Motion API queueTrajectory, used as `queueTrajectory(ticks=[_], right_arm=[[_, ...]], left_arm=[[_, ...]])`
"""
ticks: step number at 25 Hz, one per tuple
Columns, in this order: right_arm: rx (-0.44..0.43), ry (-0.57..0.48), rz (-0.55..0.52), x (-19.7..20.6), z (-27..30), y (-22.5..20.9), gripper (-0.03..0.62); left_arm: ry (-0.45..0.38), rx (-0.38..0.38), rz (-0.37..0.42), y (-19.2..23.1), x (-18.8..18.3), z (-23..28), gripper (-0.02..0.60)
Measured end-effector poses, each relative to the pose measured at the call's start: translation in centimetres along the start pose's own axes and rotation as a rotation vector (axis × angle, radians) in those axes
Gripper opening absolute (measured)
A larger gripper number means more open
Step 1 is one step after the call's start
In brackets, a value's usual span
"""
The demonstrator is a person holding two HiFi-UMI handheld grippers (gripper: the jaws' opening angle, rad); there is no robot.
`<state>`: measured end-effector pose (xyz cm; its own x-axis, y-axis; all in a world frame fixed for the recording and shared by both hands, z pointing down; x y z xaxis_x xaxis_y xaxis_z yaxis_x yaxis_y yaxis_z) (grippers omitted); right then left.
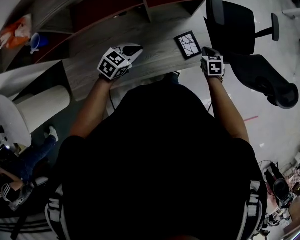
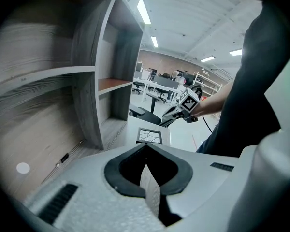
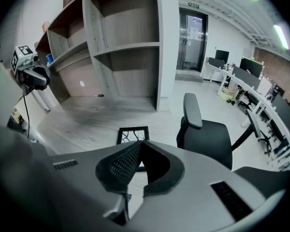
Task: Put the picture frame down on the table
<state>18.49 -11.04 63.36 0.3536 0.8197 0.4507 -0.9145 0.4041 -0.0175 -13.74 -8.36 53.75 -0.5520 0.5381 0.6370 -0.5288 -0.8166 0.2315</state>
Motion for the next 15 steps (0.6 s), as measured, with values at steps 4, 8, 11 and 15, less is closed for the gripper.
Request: queueTrajectory(ticks=[4, 8, 11, 15], right_arm=[[0.005, -0.032, 0.016, -0.2, -1.7, 0.8, 0.009], [0.009, -0.055, 0.031, 0.1, -3.1, 1.6, 0.009], [0.009, -0.073, 0.041, 0.4, -4.4, 2.1, 0.009], [0.015, -0.096, 0.061, 0.7, -5.8, 2.3, 0.009]], left_arm=[[-0.019, -0.002, 0.012, -0.9, -0.1, -1.0, 0.017], [-0.026, 0.003, 0.040, -1.5, 0.5, -1.4, 0.017], [-0.023, -0.003, 0.055, -1.9, 1.2, -1.8, 0.017], [-0.029, -0.004, 0.059, -2.1, 1.7, -2.3, 0.017]])
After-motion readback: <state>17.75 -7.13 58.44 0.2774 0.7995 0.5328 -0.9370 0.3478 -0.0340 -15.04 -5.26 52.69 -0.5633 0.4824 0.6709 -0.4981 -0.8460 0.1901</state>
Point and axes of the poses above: the fingertips, and each gripper's own axes: z forward along the fingers, y to its left, x out of its underside, the point moved 4 cm from there along -z, backward along the fingers, and after that the axes turned 8 degrees about y, right-handed, at the moved point
